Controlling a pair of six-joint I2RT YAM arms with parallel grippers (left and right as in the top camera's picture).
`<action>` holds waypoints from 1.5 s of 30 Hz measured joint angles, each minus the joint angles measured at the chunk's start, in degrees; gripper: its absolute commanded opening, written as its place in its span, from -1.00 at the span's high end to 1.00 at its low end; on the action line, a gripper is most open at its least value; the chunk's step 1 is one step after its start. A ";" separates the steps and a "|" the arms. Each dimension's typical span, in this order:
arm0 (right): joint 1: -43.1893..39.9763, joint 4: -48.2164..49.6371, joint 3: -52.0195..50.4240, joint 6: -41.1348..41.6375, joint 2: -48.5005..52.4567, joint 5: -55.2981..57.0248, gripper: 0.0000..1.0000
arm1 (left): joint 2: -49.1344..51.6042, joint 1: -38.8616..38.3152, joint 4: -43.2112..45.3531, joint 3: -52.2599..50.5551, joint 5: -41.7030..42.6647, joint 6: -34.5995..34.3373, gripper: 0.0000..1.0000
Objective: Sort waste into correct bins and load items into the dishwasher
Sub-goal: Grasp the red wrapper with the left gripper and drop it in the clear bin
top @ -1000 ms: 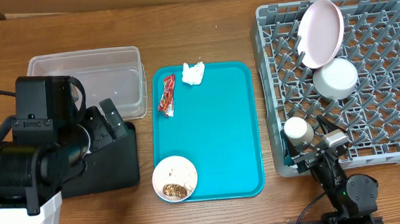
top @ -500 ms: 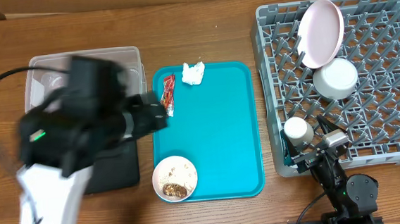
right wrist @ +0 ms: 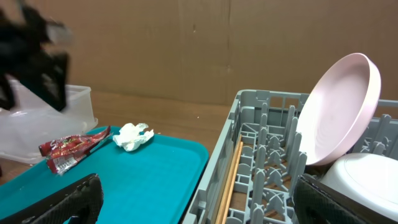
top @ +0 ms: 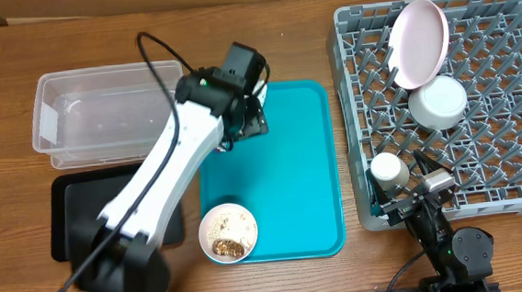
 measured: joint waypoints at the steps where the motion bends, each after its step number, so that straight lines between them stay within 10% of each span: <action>1: 0.00 0.02 0.00 -0.02 0.00 0.00 -1.00 | 1.73 0.98 1.44 0.00 -0.31 0.74 -0.73; 14: 0.00 0.02 0.00 0.00 0.00 -0.02 -1.00 | 15.56 7.93 9.57 -0.02 1.79 15.34 -0.28; 26: -0.02 0.00 0.00 -0.04 0.00 0.00 -1.00 | 15.58 7.58 8.59 -0.02 5.03 23.02 0.92; 45: -0.02 0.00 0.00 0.00 0.00 0.02 -1.00 | 14.40 16.76 -22.29 30.95 3.50 13.81 0.92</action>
